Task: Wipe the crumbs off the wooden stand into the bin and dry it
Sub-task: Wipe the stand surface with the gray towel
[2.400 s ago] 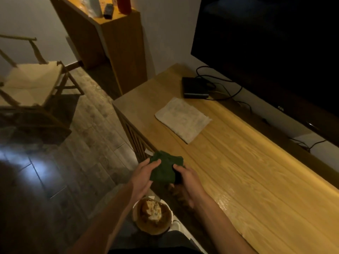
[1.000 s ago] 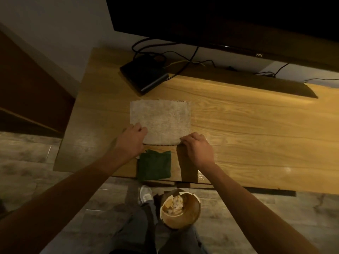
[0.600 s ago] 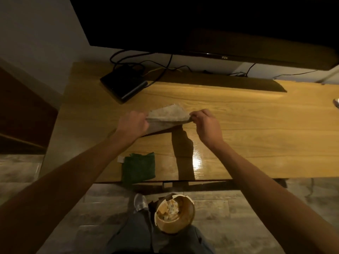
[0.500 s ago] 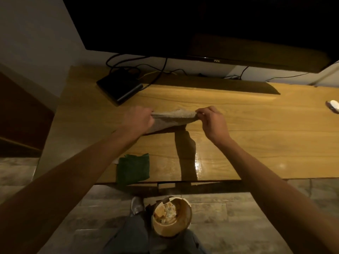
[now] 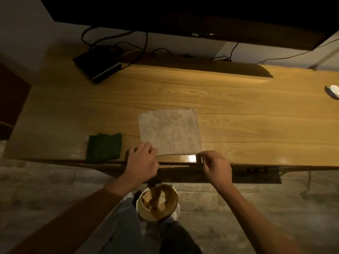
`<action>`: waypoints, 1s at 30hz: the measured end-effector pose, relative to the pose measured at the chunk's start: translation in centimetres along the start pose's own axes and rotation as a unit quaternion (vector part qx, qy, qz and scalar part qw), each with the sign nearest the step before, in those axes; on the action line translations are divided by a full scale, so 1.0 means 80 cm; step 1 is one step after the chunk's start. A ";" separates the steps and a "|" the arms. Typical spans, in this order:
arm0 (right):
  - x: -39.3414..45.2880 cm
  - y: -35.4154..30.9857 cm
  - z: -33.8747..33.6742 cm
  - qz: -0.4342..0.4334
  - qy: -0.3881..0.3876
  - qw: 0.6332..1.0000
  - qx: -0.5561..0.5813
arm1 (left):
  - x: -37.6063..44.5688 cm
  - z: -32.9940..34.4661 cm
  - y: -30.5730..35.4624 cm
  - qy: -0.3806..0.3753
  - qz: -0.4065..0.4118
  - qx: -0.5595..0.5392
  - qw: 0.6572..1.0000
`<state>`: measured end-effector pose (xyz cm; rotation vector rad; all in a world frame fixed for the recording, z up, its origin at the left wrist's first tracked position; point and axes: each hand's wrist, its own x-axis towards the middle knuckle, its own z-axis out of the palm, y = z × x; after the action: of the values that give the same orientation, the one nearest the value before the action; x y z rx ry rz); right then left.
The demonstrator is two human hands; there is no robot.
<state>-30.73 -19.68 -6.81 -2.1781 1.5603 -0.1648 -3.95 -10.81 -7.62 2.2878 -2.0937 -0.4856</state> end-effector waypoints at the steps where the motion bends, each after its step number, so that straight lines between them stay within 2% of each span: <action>1: 0.007 -0.003 0.003 -0.010 0.019 1.000 0.001 | 0.004 0.000 0.002 0.027 -0.004 -0.015 0.999; 4: 0.054 -0.029 0.016 -0.074 0.064 0.995 0.021 | 0.042 -0.004 0.008 0.112 -0.016 -0.100 0.989; 6: 0.099 -0.057 0.029 -0.110 0.064 0.992 0.021 | 0.079 0.000 0.012 0.130 -0.048 -0.128 0.982; 8: 0.138 -0.078 0.053 -0.127 0.020 0.992 -0.008 | 0.109 0.015 0.014 0.108 -0.091 -0.128 0.982; 10: 0.152 -0.082 0.083 -0.120 -0.021 0.991 -0.060 | 0.123 0.038 0.017 0.087 -0.125 -0.081 0.985; 12: 0.143 -0.073 0.103 -0.113 -0.011 0.989 -0.094 | 0.118 0.057 0.021 0.093 -0.145 -0.059 0.983; 17: 0.095 -0.054 0.114 -0.100 0.025 0.990 -0.097 | 0.075 0.076 0.047 0.124 -0.138 -0.089 0.979; 23: 0.105 -0.062 0.114 -0.073 0.016 0.990 -0.121 | 0.089 0.065 0.049 0.051 -0.135 -0.009 0.990; 30: 0.123 -0.070 0.112 -0.055 0.016 0.991 -0.123 | 0.118 0.053 0.043 0.046 -0.126 -0.014 0.991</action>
<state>-19.27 -24.68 -13.96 -2.4658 1.5486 -0.0438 -7.69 -19.47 -13.07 2.5187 -1.7539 -0.4003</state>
